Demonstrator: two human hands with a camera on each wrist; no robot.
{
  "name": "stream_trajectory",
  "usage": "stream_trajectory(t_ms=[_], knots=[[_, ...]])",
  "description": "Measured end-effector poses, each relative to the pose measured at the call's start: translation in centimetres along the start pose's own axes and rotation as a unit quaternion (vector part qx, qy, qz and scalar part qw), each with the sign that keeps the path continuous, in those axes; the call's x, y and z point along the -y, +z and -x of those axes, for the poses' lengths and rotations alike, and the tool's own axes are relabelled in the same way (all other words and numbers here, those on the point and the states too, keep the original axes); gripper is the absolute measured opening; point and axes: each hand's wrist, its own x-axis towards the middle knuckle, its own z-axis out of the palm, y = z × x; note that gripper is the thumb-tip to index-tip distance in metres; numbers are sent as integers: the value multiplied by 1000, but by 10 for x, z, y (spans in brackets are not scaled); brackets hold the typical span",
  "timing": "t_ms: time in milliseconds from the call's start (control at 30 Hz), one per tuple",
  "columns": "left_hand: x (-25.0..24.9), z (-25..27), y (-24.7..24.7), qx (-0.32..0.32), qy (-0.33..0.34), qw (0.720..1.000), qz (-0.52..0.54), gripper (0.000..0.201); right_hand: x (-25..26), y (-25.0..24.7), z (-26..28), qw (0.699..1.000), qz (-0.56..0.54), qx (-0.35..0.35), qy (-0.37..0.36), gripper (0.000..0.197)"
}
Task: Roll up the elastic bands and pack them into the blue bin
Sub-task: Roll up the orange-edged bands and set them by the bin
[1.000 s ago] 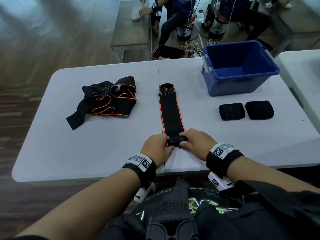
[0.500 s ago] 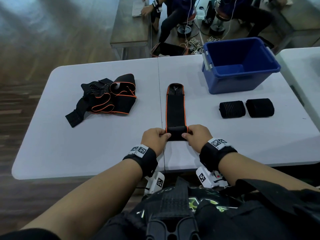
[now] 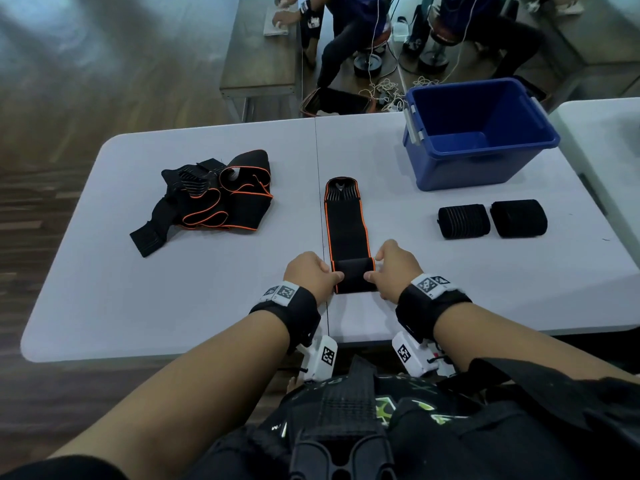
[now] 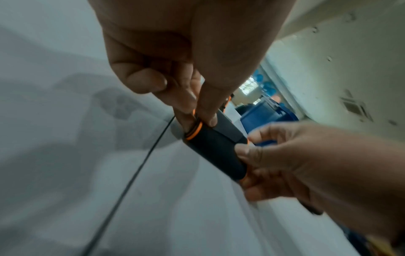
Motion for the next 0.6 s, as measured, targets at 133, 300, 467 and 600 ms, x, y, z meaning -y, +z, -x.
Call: stream_trajectory(t_ms=[133,300,467,600], knots=[[-2,9,2,-24,65,995,-66,23,-2,4,7,991,85,3,-99,26],[-1,10,2,-15,113,987,-113,13,-4,7,5,981,142,18,-132,20],[7,9,3,-17,150,976,-156,31,-11,9,8,978,153,43,-132,47],[22,9,2,19,151,979,-133,49,-18,7,3,976,168,53,-124,70]])
